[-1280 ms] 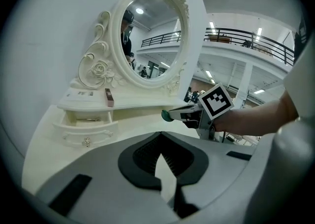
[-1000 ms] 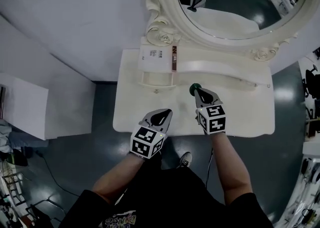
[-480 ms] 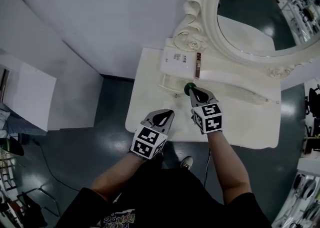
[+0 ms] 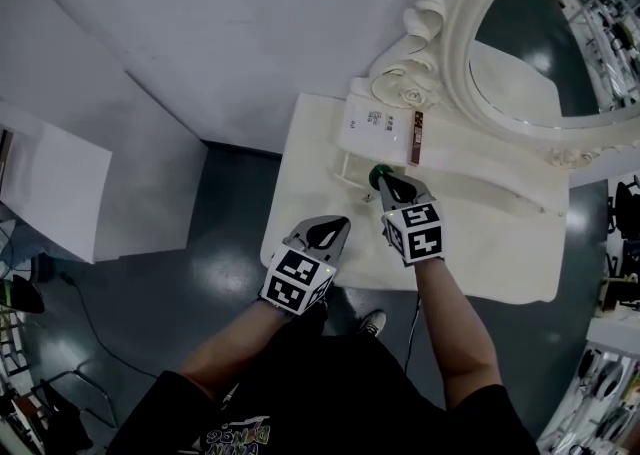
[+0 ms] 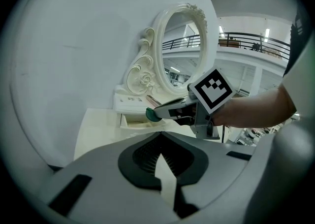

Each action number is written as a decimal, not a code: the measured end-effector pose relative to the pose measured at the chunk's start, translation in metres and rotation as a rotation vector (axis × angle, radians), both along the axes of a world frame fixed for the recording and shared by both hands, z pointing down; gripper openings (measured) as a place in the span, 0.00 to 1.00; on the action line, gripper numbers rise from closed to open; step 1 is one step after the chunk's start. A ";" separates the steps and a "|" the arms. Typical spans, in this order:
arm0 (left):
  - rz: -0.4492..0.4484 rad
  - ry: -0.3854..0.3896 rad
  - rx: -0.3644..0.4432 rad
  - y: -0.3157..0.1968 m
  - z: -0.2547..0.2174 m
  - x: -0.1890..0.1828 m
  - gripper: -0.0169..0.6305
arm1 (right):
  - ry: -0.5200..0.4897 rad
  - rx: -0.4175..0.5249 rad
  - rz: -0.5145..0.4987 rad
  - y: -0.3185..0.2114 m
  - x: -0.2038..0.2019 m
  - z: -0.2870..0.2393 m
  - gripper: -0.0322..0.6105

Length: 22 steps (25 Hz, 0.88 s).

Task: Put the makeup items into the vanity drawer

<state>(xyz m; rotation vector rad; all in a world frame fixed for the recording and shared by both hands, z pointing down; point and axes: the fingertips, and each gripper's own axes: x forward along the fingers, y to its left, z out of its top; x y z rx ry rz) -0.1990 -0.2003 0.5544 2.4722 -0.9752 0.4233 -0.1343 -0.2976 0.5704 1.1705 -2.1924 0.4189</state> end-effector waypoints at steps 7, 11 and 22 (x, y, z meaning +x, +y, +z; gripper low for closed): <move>0.006 0.010 -0.014 -0.007 0.007 -0.005 0.04 | 0.022 -0.040 -0.003 -0.004 -0.006 0.011 0.10; 0.009 0.013 -0.018 -0.010 0.008 -0.004 0.04 | 0.036 -0.049 0.011 -0.008 -0.003 0.015 0.10; 0.004 0.014 -0.027 -0.013 0.011 0.004 0.04 | 0.026 -0.055 -0.003 -0.010 -0.002 0.015 0.11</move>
